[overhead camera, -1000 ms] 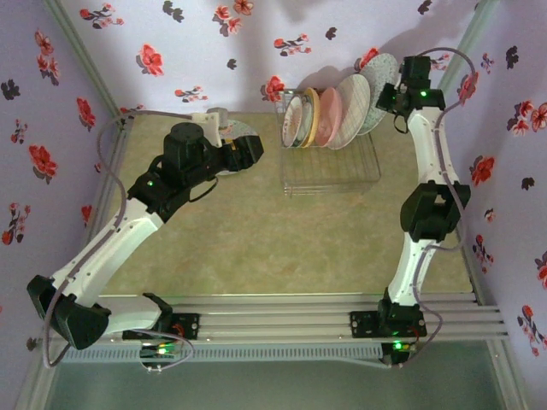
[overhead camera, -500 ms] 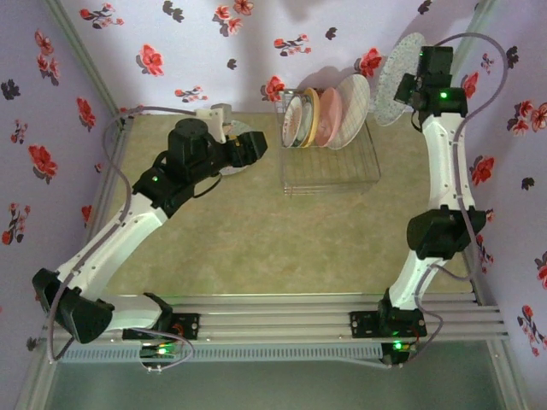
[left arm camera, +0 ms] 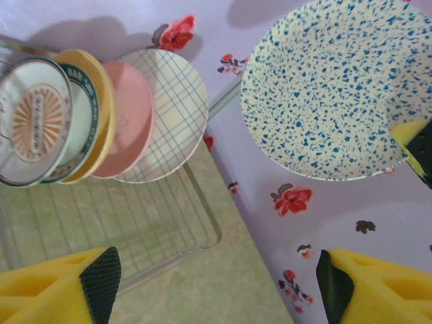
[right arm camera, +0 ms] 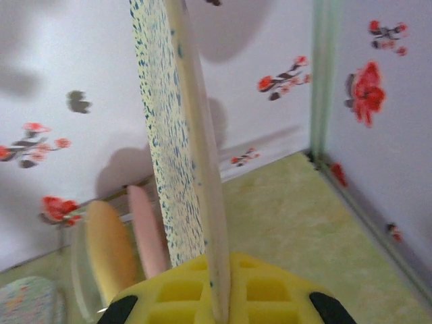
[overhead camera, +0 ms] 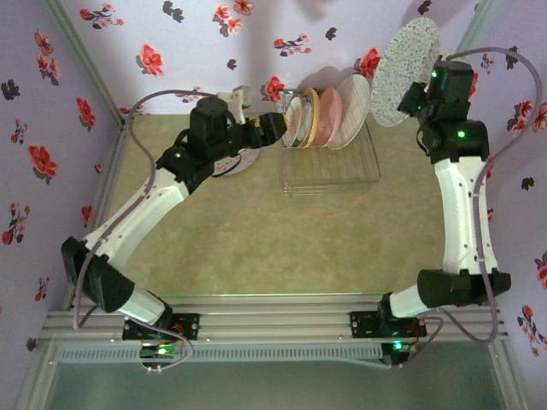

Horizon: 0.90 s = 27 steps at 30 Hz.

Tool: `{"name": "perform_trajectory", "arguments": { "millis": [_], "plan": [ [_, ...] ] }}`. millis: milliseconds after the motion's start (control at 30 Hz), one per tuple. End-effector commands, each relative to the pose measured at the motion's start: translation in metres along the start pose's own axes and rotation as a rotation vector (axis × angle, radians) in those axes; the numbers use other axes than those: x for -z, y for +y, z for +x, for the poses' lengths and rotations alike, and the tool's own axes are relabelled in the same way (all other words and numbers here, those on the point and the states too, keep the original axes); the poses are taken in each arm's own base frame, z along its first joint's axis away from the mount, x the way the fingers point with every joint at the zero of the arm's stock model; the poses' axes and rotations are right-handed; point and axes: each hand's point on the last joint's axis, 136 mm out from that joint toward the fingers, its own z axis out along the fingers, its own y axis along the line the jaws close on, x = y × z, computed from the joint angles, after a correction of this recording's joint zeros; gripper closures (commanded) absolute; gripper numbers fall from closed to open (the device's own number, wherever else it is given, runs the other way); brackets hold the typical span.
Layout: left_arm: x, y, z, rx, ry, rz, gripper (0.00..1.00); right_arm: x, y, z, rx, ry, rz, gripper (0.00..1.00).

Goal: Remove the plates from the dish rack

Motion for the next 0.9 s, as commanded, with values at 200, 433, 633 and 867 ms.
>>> {"name": "perform_trajectory", "arguments": {
  "millis": [200, 433, 633, 867],
  "plan": [
    [-0.03, -0.004, -0.009, 0.197, 0.068, 0.063, 0.2, 0.037, 0.076, -0.012, -0.214, -0.017, -0.454, 1.0],
    [-0.04, 0.012, -0.026, 0.293, 0.022, 0.082, 0.21, 0.037, 0.125, 0.007, -0.332, 0.134, -0.684, 1.0],
    [-0.041, 0.024, -0.037, 0.331, -0.012, 0.079, 0.24, 0.029, 0.148, 0.021, -0.405, 0.234, -0.77, 1.0],
    [-0.037, 0.037, -0.046, 0.373, -0.048, 0.072, 0.34, 0.019, 0.164, 0.03, -0.472, 0.299, -0.835, 1.0]
  ]
}}
